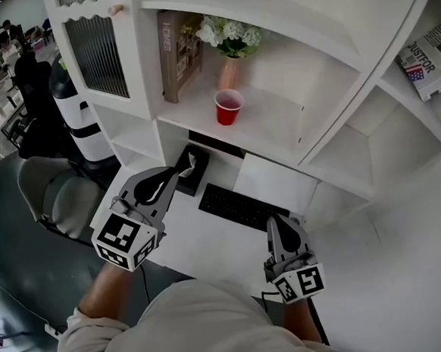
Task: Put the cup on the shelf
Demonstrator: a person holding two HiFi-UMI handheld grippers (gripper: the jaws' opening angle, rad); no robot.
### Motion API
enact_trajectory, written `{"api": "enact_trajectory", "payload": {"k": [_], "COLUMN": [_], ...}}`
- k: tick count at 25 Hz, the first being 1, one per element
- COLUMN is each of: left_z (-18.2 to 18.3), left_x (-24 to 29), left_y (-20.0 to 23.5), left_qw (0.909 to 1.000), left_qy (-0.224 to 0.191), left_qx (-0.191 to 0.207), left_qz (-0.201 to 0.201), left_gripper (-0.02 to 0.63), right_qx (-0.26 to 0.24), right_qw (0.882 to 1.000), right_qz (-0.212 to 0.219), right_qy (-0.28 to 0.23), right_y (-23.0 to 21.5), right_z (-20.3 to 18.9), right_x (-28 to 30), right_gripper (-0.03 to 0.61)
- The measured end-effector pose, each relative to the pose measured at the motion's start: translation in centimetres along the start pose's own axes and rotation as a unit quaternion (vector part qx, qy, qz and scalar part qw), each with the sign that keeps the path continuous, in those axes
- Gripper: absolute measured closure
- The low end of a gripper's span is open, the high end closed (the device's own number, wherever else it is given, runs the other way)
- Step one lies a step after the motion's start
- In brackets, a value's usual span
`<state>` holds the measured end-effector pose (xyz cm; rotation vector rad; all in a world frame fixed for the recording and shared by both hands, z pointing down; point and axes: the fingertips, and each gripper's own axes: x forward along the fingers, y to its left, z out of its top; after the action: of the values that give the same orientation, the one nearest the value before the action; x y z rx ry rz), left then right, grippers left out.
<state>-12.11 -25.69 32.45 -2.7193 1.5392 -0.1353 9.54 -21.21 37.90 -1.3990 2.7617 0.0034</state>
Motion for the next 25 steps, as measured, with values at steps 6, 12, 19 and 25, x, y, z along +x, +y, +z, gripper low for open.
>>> {"api": "enact_trajectory", "payload": {"k": [6,12,19,25], "left_z": [-1.6,-3.8,-5.3,-6.4], "left_x": [-2.2,-3.8,-5.0,-5.5], "left_y": [0.4,0.3,-0.1,-0.5], "left_qw": [0.9998,0.9998,0.9997,0.9995], "left_qy": [-0.004,0.005,0.007,0.016], "left_qx": [-0.016,-0.019,-0.022,-0.025], "left_qz": [0.007,0.011,0.012,0.011], "left_gripper": [0.604,0.606,0.606,0.606], "right_qx": [-0.007,-0.011,-0.012,-0.014], "right_qw": [1.000,1.000,1.000,1.000], "right_qz": [0.008,0.011,0.011,0.012], "right_qy": [-0.001,-0.002,-0.002,-0.002], "right_y": [1.2,2.0,2.7,3.1], "right_z": [0.5,0.8,0.8,0.8], "right_x": [0.3,0.3,0.1,-0.1], "right_gripper": [0.575,0.575,0.575,0.575]}}
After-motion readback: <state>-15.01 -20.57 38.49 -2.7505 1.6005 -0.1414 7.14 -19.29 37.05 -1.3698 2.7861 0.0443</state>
